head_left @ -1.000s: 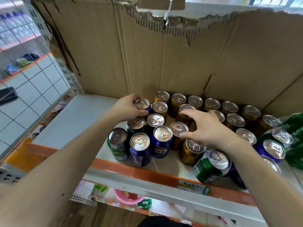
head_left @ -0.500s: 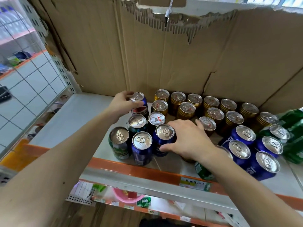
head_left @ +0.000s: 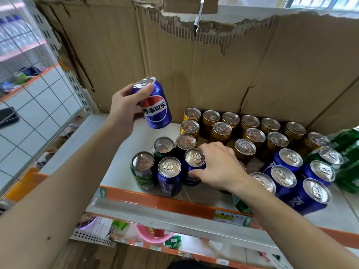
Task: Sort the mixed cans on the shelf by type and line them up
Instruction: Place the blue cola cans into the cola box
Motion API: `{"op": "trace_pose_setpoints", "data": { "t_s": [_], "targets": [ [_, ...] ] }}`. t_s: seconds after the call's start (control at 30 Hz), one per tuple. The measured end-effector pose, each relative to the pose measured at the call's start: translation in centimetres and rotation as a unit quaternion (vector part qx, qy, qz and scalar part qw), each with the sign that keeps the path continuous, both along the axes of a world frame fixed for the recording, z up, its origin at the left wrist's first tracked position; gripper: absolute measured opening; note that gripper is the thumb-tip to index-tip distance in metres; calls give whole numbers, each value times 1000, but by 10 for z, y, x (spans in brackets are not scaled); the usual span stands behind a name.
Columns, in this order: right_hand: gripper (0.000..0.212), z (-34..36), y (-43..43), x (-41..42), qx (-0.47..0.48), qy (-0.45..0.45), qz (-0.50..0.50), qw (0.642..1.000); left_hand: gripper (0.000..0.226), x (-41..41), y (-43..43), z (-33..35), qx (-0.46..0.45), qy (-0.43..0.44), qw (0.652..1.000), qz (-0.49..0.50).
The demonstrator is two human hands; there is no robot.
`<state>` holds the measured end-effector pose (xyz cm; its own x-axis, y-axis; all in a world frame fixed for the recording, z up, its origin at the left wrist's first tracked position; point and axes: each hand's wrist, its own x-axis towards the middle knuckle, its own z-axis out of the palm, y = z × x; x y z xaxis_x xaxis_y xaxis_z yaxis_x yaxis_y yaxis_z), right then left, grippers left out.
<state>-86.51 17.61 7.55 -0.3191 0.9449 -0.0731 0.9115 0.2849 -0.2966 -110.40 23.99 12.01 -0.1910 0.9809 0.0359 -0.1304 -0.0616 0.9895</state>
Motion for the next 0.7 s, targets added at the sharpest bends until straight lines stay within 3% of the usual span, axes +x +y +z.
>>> {"op": "trace_pose_setpoints", "data": {
  "t_s": [0.13, 0.23, 0.47, 0.6, 0.7],
  "targets": [
    [64, 1, 0, 9, -3, 49, -4, 999, 34, 11, -9, 9, 14, -12, 1000, -17],
    [60, 10, -3, 25, -35, 184, -31, 982, 30, 21, -13, 11, 20, -18, 999, -28],
    [57, 46, -14, 72, -14, 453, -102, 886, 21, 62, -11, 8, -3, -51, 995, -86],
    [39, 56, -27, 100, 31, 552, -142, 821, 36, 96, -12, 7, -18, -54, 989, -135],
    [30, 59, -39, 123, 49, 578, -173, 796, 30, 128, -19, 13, -14, -31, 986, -162]
  ]
}}
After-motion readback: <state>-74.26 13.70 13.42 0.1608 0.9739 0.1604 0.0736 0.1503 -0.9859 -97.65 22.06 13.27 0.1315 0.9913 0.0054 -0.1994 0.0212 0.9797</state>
